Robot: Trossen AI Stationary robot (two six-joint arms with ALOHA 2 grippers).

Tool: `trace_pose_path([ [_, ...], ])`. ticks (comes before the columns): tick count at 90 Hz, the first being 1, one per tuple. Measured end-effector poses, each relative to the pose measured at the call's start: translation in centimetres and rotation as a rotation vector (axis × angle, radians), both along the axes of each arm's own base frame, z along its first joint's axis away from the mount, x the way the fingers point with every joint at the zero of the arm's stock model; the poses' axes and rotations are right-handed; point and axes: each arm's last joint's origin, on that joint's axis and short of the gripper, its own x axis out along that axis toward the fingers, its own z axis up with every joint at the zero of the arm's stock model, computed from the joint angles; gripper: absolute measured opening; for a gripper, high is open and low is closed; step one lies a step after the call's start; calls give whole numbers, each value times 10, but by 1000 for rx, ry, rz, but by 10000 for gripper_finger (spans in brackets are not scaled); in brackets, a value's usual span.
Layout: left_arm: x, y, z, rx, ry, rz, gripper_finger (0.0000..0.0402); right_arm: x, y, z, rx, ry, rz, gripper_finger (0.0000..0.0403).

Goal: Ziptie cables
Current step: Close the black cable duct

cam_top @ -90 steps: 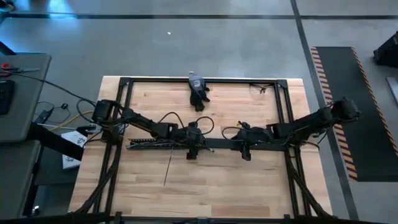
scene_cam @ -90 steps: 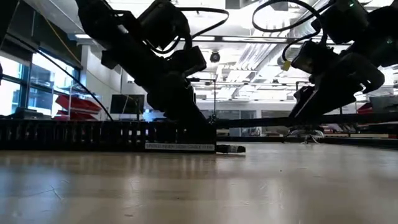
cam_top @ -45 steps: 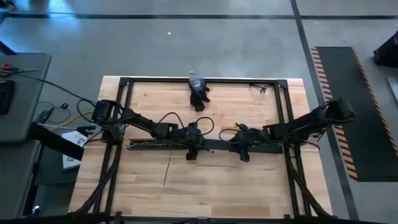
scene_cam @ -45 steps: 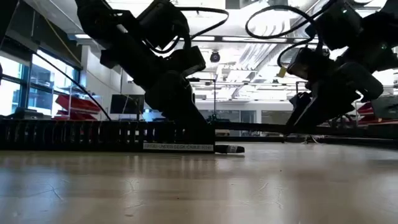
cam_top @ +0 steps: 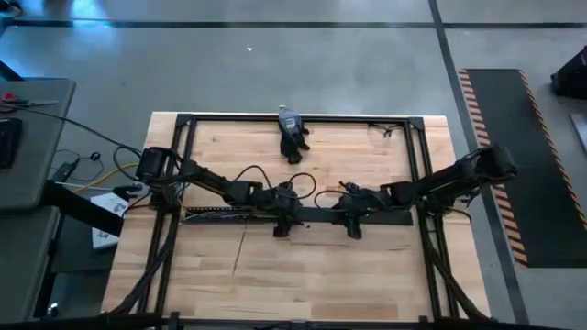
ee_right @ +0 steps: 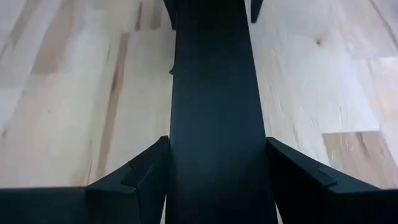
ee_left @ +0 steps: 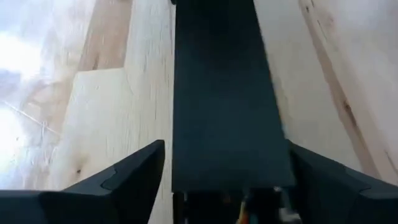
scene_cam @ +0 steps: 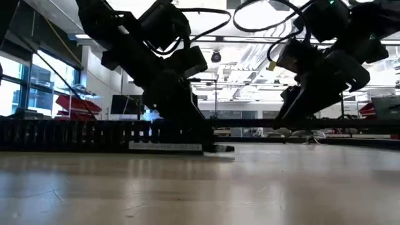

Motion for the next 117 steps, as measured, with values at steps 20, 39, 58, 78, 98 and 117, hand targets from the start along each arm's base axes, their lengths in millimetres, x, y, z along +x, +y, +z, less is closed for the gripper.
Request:
trace_pose_path([
  [20,-6,0,14,-1,10,2,310,-1,0,-1,-7,30,-8,208],
  [39,-23,2,35,-10,81,21,310,-1,0,-1,-5,35,-8,208],
  [58,-31,-1,22,5,221,12,310,-2,0,-1,-4,36,-4,208],
  [78,-31,-2,20,7,226,14,303,-2,0,-1,0,37,-5,208],
  [98,-29,-2,14,5,241,10,248,-2,0,-2,1,39,-3,208],
  [117,-26,-2,11,10,224,7,203,-3,0,-3,-2,49,2,208],
])
